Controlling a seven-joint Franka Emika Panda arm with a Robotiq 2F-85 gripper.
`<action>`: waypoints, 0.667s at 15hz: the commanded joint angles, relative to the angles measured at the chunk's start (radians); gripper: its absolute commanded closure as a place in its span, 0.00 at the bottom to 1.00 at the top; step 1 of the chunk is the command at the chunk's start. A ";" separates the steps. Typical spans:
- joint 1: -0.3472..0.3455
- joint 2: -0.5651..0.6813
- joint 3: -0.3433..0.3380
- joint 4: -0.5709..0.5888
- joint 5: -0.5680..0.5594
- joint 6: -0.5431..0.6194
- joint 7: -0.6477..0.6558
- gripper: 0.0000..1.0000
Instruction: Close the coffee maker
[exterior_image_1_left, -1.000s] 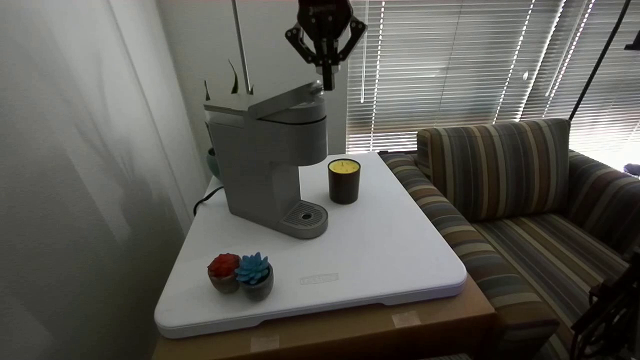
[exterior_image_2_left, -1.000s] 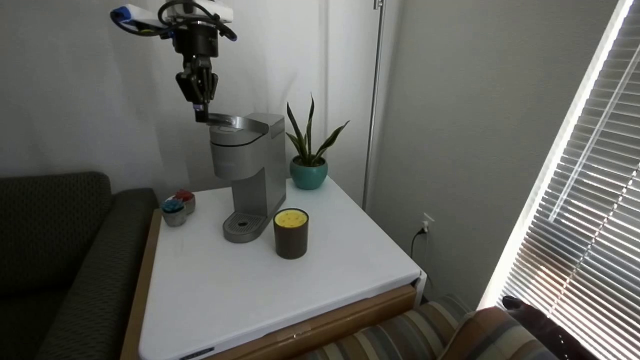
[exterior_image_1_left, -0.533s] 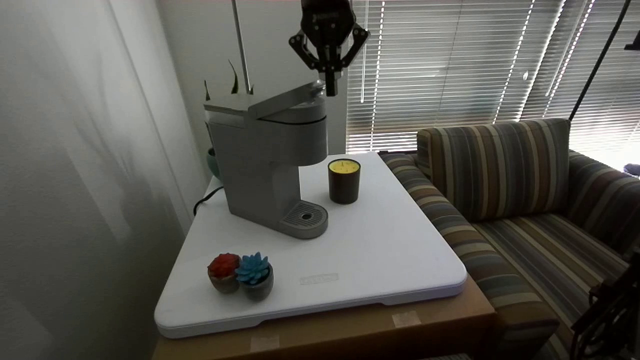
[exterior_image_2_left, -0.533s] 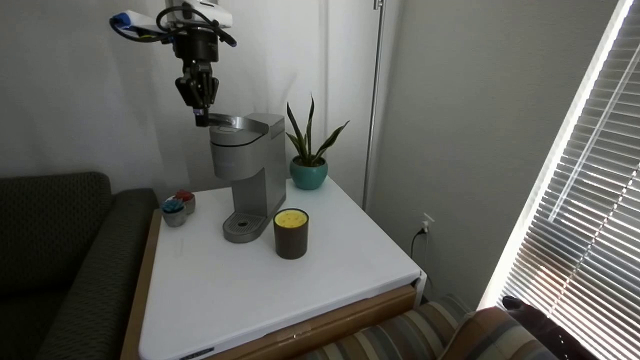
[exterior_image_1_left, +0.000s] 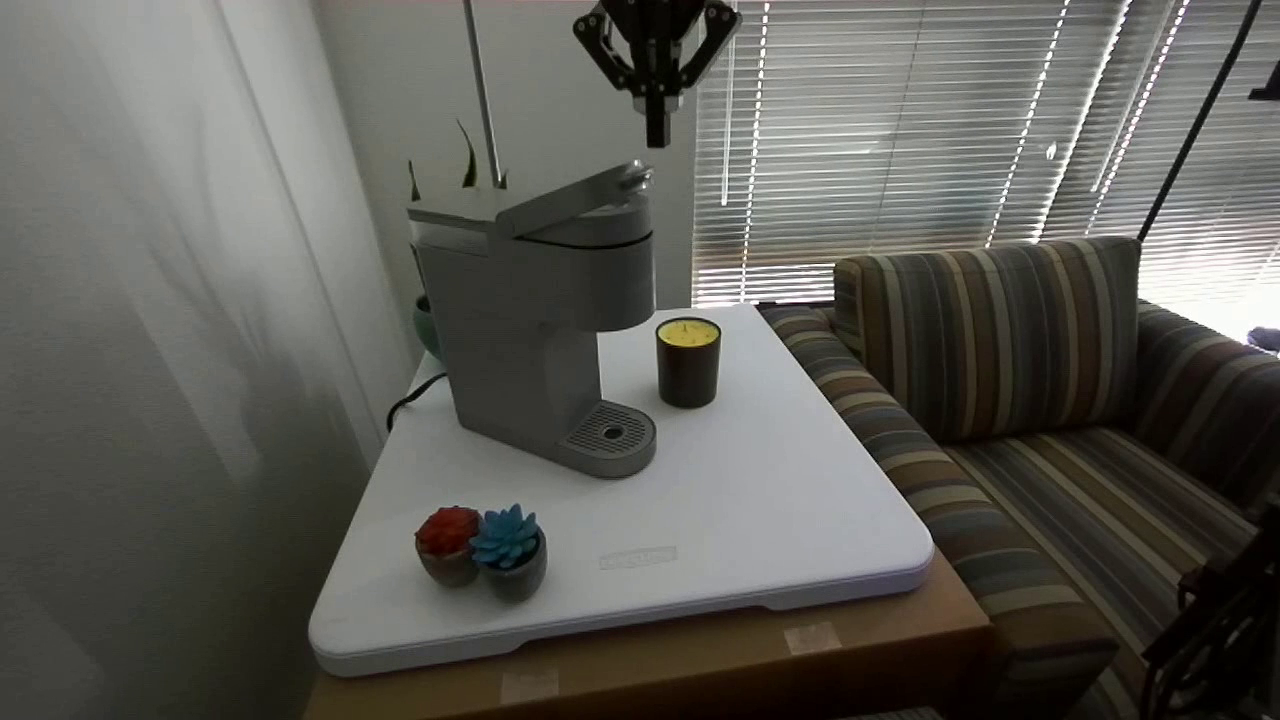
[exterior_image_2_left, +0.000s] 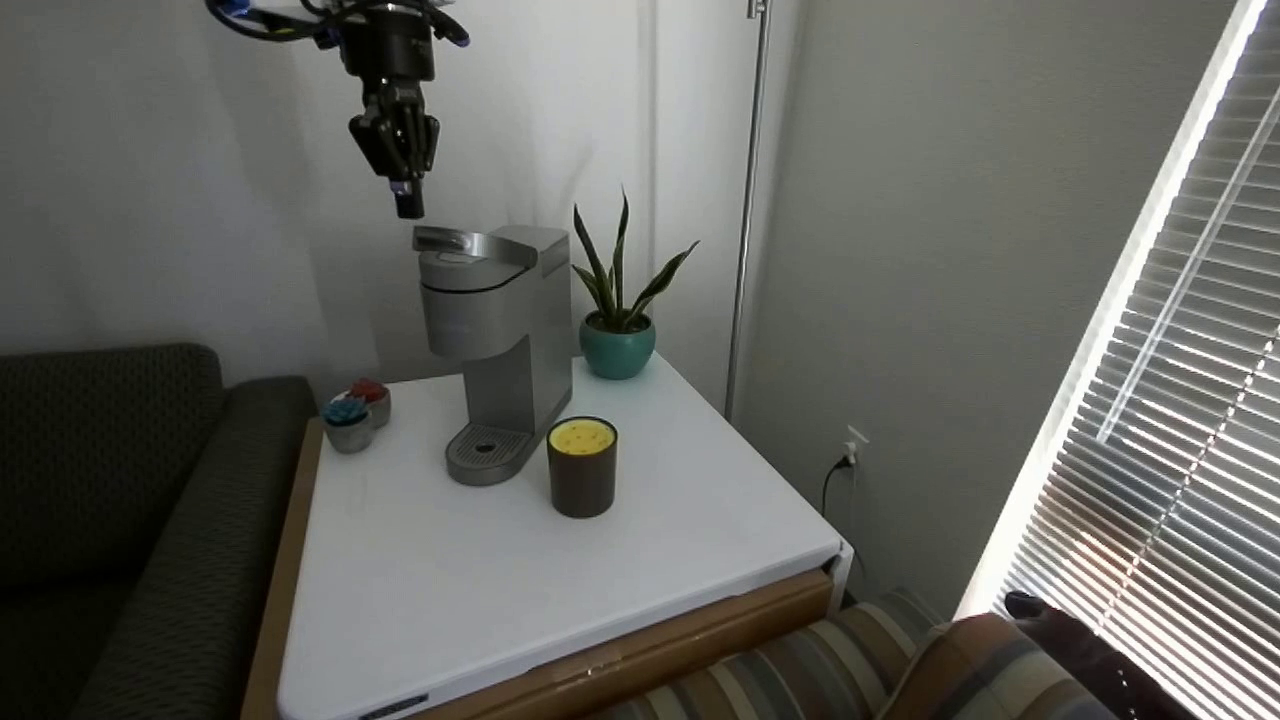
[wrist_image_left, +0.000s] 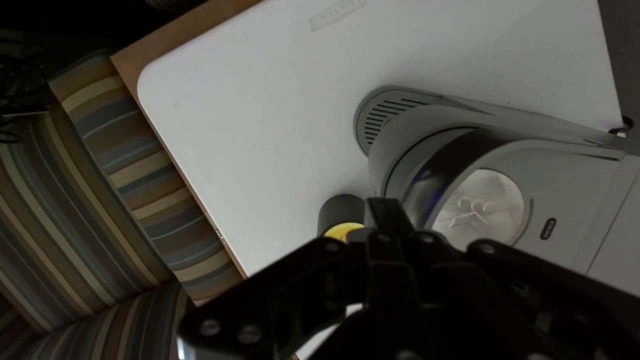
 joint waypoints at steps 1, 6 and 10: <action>-0.019 -0.008 0.016 -0.029 -0.009 0.079 0.016 1.00; -0.019 0.005 0.010 -0.044 -0.014 0.180 0.047 1.00; -0.017 -0.003 0.006 -0.055 -0.024 0.170 0.073 1.00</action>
